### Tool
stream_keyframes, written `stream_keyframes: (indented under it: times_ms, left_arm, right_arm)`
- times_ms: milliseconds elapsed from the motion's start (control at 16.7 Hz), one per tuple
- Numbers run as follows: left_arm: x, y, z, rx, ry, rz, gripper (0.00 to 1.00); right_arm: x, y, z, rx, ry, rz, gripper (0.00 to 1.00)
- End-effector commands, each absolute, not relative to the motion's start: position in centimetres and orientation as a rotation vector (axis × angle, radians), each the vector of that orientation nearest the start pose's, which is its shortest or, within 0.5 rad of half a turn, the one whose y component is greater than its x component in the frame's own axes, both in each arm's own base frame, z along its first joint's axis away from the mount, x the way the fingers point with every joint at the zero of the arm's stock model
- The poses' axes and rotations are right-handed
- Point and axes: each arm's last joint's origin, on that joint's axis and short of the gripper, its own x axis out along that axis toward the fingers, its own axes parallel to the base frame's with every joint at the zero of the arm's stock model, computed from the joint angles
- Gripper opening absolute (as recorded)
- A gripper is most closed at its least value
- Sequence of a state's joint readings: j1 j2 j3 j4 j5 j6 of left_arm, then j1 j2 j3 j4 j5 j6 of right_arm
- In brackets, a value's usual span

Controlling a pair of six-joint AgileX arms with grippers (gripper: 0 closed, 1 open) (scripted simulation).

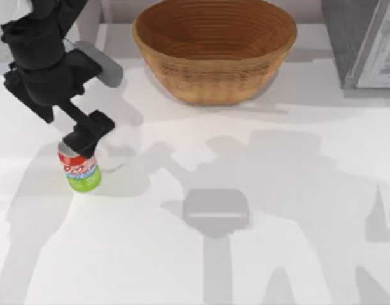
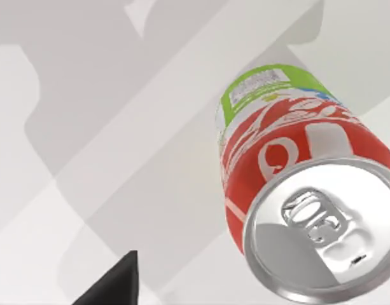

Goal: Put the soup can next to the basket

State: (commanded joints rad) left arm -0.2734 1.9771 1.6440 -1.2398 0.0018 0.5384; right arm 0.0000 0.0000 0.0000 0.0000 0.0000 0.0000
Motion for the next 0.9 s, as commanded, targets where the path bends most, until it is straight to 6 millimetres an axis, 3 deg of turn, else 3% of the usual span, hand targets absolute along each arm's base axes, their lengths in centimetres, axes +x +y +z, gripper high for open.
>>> stream_keyframes:
  times_ms: [240, 600, 840, 900]
  left_arm:
    - [36.8, -9.8, 21.5, 0.628, 1.481, -0.63, 1.0]
    - [36.8, -9.9, 16.4, 0.629, 1.477, -0.629, 1.0]
    - [36.8, -9.9, 16.0, 0.629, 1.48, -0.63, 1.0]
    - [36.8, -9.9, 16.0, 0.629, 1.48, -0.63, 0.92]
  right_arm:
    - [10.6, -0.1, 16.0, 0.0, 0.0, 0.0, 1.0]
    - [10.6, -0.1, 16.0, 0.0, 0.0, 0.0, 1.0]
    - [10.6, -0.1, 16.0, 0.0, 0.0, 0.0, 1.0]
    - [10.6, -0.1, 16.0, 0.0, 0.0, 0.0, 1.0]
